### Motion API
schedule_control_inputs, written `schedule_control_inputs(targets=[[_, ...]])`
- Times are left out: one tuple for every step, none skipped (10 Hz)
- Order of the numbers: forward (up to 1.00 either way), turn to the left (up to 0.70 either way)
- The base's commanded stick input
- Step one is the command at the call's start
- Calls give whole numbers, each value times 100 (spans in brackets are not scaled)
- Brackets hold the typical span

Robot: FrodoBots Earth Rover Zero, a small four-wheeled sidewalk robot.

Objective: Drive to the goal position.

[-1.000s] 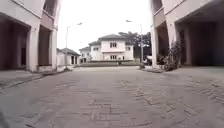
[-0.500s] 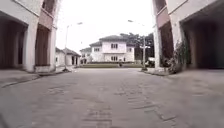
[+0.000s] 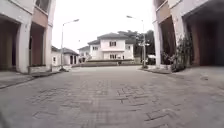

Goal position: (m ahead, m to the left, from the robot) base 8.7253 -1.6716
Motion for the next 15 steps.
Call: schedule_control_inputs(targets=[[70, 0], [70, 0], [70, 0], [70, 0], [70, 0], [70, 0], [70, 0], [70, 0], [70, 0], [70, 0], [70, 0], [70, 0], [70, 0], [70, 0], [70, 0]])
